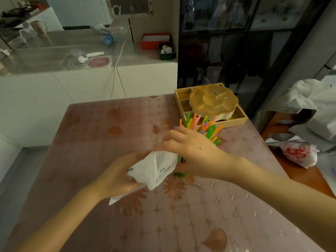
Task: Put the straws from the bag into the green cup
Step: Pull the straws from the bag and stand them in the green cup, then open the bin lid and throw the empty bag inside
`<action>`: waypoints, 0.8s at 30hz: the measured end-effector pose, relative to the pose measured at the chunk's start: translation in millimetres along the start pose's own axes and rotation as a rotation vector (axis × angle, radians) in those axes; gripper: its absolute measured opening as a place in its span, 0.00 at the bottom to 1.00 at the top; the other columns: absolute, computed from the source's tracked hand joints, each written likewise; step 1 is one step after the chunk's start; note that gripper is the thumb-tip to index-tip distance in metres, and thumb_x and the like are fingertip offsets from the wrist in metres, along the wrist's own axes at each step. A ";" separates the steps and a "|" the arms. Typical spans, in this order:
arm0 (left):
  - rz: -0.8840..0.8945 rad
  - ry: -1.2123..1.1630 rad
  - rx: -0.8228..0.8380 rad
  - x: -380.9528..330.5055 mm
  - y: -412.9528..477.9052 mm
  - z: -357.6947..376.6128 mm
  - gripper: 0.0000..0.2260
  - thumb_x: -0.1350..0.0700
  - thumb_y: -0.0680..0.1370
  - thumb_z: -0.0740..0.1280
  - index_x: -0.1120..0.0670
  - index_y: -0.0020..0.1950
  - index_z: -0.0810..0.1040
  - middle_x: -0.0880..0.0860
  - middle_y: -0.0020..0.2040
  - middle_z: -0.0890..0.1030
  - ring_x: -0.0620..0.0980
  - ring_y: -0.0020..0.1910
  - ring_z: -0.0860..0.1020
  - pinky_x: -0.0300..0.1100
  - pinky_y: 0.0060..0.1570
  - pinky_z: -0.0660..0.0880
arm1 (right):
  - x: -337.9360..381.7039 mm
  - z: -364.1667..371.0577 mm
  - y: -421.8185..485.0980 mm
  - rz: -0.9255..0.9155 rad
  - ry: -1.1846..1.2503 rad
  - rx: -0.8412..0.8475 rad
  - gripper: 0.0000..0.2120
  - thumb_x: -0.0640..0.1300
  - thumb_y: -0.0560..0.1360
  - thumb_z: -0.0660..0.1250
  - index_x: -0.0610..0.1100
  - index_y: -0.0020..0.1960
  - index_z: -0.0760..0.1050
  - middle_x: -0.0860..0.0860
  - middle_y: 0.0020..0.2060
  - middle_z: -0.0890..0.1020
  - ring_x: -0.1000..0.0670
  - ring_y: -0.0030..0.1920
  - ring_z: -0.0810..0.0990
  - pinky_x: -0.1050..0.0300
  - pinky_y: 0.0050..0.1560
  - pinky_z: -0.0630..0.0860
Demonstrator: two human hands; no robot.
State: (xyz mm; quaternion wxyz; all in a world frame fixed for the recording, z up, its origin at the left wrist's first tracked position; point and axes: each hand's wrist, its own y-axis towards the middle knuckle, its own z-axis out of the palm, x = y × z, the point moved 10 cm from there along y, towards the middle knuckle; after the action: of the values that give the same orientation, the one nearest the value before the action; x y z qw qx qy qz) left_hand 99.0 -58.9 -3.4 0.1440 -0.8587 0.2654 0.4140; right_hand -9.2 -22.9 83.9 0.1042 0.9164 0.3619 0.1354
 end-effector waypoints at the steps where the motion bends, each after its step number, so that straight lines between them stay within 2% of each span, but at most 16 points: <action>1: -0.015 -0.020 0.052 2.7 -0.6 9.0 0.20 0.41 0.63 0.68 0.25 0.52 0.70 0.32 0.47 0.79 0.33 0.48 0.76 0.31 0.47 0.72 | 1.4 -7.7 -7.0 0.011 0.033 -0.060 0.18 0.44 0.66 0.76 0.43 0.55 0.80 0.44 0.44 0.82 0.41 0.43 0.79 0.49 0.42 0.77; 3: -0.006 0.007 0.152 6.1 -1.9 28.0 0.25 0.41 0.60 0.71 0.25 0.54 0.69 0.33 0.52 0.78 0.33 0.53 0.75 0.35 0.54 0.70 | 0.1 -21.5 -25.8 0.088 0.083 -0.148 0.09 0.45 0.67 0.74 0.43 0.45 0.82 0.46 0.38 0.83 0.43 0.38 0.80 0.54 0.35 0.75; 4: -0.010 0.008 0.186 7.1 -2.3 36.6 0.26 0.43 0.60 0.74 0.26 0.53 0.70 0.32 0.53 0.77 0.33 0.54 0.74 0.37 0.56 0.71 | -3.5 -26.5 -37.4 0.153 0.112 -0.174 0.08 0.46 0.68 0.72 0.42 0.42 0.83 0.47 0.36 0.84 0.43 0.37 0.81 0.55 0.33 0.75; 5: -0.026 -0.009 0.205 8.5 -1.8 44.0 0.26 0.46 0.59 0.76 0.28 0.52 0.72 0.32 0.53 0.78 0.32 0.54 0.75 0.37 0.55 0.71 | -9.3 -30.4 -50.5 0.233 0.146 -0.191 0.08 0.47 0.69 0.72 0.41 0.40 0.82 0.47 0.35 0.84 0.44 0.36 0.81 0.53 0.32 0.77; 8: 0.008 0.050 0.256 4.0 -0.2 71.2 0.25 0.56 0.62 0.79 0.33 0.48 0.73 0.37 0.48 0.79 0.32 0.49 0.75 0.25 0.47 0.69 | -30.9 -35.4 -99.5 0.476 0.250 -0.182 0.10 0.47 0.71 0.72 0.42 0.35 0.78 0.52 0.29 0.80 0.50 0.30 0.76 0.52 0.30 0.74; 9: 0.033 0.069 0.284 1.0 -1.0 81.7 0.23 0.57 0.63 0.78 0.36 0.49 0.75 0.39 0.47 0.79 0.34 0.48 0.76 0.24 0.45 0.69 | -36.9 -34.6 -116.9 0.541 0.284 -0.155 0.11 0.48 0.71 0.72 0.45 0.34 0.76 0.56 0.29 0.79 0.53 0.29 0.75 0.53 0.30 0.73; 11: 0.098 0.090 0.335 -10.3 -2.5 105.5 0.19 0.58 0.65 0.77 0.46 0.53 0.79 0.42 0.46 0.80 0.39 0.47 0.77 0.27 0.46 0.71 | -45.5 -30.4 -154.5 0.660 0.319 -0.052 0.14 0.56 0.70 0.68 0.44 0.38 0.79 0.54 0.33 0.82 0.51 0.33 0.78 0.50 0.34 0.76; 13: 0.156 0.126 0.353 -23.9 0.0 127.6 0.17 0.58 0.67 0.76 0.52 0.55 0.80 0.45 0.46 0.81 0.41 0.46 0.77 0.31 0.47 0.72 | -47.2 -26.8 -193.5 0.735 0.357 0.054 0.19 0.64 0.67 0.62 0.50 0.43 0.81 0.56 0.39 0.84 0.54 0.40 0.81 0.59 0.39 0.79; 15: 0.198 0.160 0.342 -39.8 5.4 151.0 0.15 0.58 0.69 0.75 0.54 0.54 0.80 0.48 0.45 0.82 0.43 0.43 0.78 0.34 0.46 0.73 | -44.0 -25.2 -233.6 0.781 0.374 0.132 0.14 0.64 0.66 0.62 0.58 0.44 0.78 0.66 0.39 0.80 0.66 0.44 0.79 0.72 0.42 0.76; 16: 0.213 0.171 0.335 -48.7 7.9 164.3 0.14 0.59 0.69 0.74 0.55 0.54 0.81 0.49 0.45 0.82 0.43 0.41 0.78 0.35 0.46 0.73 | -43.7 -24.9 -256.8 0.813 0.351 0.165 0.09 0.62 0.67 0.65 0.60 0.43 0.76 0.68 0.39 0.78 0.68 0.42 0.79 0.75 0.40 0.74; 17: 0.231 0.178 0.333 -58.6 9.6 179.7 0.12 0.60 0.70 0.74 0.55 0.53 0.81 0.49 0.44 0.82 0.43 0.40 0.78 0.32 0.44 0.72 | -44.9 -25.5 -282.8 0.856 0.312 0.191 0.05 0.58 0.68 0.68 0.60 0.43 0.76 0.67 0.40 0.79 0.66 0.39 0.80 0.74 0.39 0.74; 20: 0.286 0.182 0.355 -94.1 8.1 238.1 0.10 0.63 0.70 0.72 0.57 0.50 0.81 0.50 0.43 0.82 0.43 0.40 0.77 0.22 0.38 0.65 | -52.3 -30.1 -373.0 0.990 0.178 0.231 0.06 0.53 0.70 0.71 0.55 0.46 0.80 0.58 0.44 0.83 0.59 0.37 0.78 0.72 0.35 0.75; 22: 0.310 0.173 0.387 -118.2 1.4 287.0 0.09 0.63 0.71 0.71 0.56 0.50 0.81 0.51 0.43 0.83 0.43 0.38 0.78 0.21 0.38 0.65 | -55.4 -32.4 -440.7 1.077 0.085 0.232 0.08 0.51 0.71 0.71 0.52 0.49 0.82 0.55 0.46 0.85 0.57 0.37 0.76 0.73 0.32 0.69; 24: 0.325 0.166 0.438 -137.9 -11.1 344.7 0.08 0.61 0.72 0.71 0.55 0.50 0.81 0.51 0.44 0.83 0.46 0.40 0.79 0.24 0.40 0.68 | -54.3 -33.1 -508.7 1.168 0.016 0.185 0.09 0.47 0.71 0.72 0.48 0.50 0.83 0.51 0.48 0.86 0.50 0.40 0.79 0.71 0.37 0.66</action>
State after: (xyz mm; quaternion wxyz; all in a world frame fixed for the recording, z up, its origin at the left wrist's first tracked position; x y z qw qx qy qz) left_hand -184.6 157.6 -106.8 0.2358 -0.7843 0.4935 0.2928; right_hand -381.2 307.0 -41.4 -0.0708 0.9681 -0.1917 0.1452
